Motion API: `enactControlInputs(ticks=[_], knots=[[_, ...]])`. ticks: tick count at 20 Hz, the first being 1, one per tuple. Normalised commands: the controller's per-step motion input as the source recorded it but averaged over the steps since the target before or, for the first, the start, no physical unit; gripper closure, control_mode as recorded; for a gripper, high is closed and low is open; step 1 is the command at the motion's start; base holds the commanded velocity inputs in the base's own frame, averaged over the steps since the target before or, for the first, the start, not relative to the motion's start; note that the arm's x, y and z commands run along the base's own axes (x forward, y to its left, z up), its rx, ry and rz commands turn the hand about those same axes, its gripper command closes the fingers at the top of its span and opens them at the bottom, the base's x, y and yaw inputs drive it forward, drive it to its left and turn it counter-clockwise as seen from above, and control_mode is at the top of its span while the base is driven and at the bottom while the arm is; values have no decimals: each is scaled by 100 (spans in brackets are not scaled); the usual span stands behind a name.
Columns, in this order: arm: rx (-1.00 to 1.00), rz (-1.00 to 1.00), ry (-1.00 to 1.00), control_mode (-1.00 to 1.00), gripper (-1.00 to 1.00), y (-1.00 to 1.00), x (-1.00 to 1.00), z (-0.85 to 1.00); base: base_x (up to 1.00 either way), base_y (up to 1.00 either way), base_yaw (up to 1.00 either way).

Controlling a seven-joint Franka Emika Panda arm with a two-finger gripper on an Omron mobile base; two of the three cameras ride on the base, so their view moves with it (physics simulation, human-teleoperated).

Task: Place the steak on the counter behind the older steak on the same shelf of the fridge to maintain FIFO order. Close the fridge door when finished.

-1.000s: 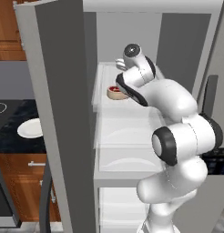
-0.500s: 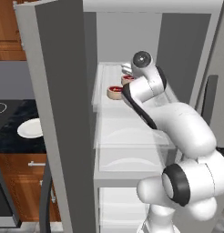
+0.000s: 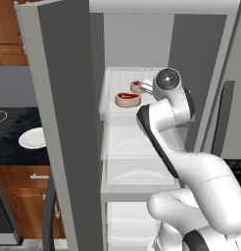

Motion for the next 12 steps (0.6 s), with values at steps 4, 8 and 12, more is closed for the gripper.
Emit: enactControlInputs(ticks=[4, 8, 12], knots=[[0, 0, 0, -100, -100, 0, -100, 0, 0, 0, 0], [0, 0, 0, -100, -100, 0, -99, -1, 0, 0, 0], [-3, 0, 1, -100, -100, 7, -74, -17, 0, 0, 0]])
